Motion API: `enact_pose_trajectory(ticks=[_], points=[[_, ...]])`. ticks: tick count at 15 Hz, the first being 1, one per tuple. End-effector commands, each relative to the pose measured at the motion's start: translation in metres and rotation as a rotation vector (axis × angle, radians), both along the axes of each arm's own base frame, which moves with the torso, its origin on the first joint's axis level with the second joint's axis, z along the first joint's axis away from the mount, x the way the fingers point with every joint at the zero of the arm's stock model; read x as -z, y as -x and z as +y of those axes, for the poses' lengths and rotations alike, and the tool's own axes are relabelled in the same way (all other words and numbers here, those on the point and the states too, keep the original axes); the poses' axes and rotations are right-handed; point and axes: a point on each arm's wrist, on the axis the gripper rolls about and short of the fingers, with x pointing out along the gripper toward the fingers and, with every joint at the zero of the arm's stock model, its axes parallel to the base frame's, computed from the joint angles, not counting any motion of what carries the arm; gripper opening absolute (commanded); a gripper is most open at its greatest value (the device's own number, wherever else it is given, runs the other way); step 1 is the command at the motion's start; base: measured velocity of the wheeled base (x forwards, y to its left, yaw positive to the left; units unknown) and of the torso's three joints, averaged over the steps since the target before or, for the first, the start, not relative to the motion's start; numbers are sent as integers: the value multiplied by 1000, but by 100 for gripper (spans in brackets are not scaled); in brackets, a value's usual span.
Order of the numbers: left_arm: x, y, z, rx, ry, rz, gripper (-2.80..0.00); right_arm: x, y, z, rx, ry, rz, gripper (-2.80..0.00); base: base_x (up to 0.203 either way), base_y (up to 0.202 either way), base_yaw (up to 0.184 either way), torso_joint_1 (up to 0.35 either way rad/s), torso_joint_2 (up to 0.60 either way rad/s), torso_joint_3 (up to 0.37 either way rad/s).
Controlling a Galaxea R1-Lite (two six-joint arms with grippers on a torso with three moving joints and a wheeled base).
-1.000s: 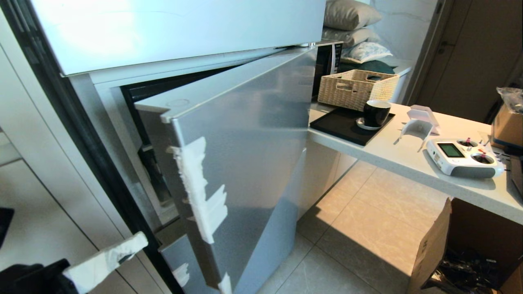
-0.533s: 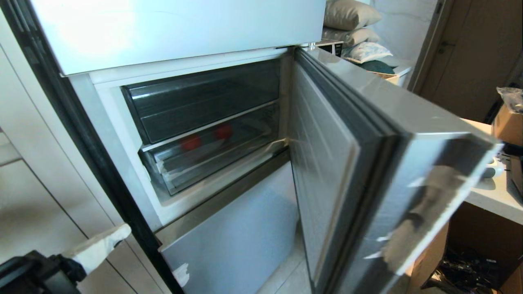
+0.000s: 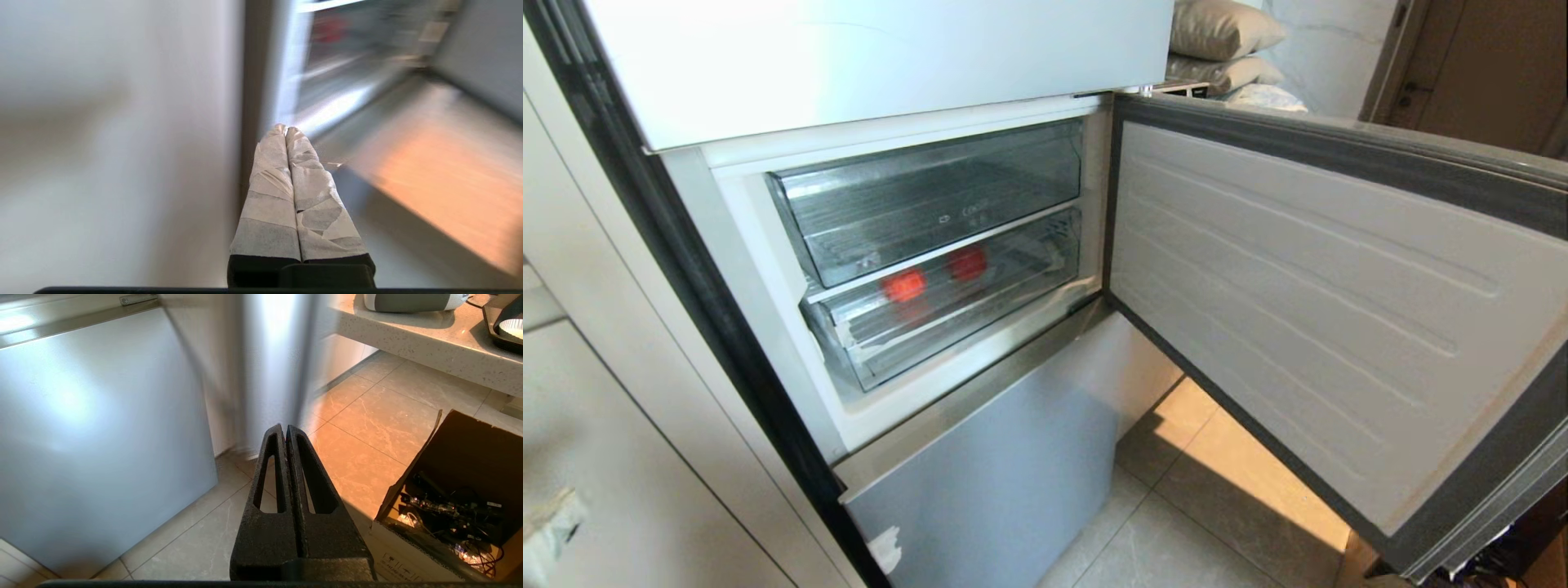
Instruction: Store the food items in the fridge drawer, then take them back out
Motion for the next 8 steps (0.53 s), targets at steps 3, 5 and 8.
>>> enact_pose_trajectory(ticks=[3,5,8], points=[[56,56,3,34,-86,-37,-280,0,0,0,-1,6,1,-280,0,0,0,0,0,0],[73,65,1,96,-134,-26,-280,0,0,0,-1,2,1,-280,0,0,0,0,0,0],[85,61,0,135,-101,45,-280,0,0,0,-1,2,1,-280,0,0,0,0,0,0]])
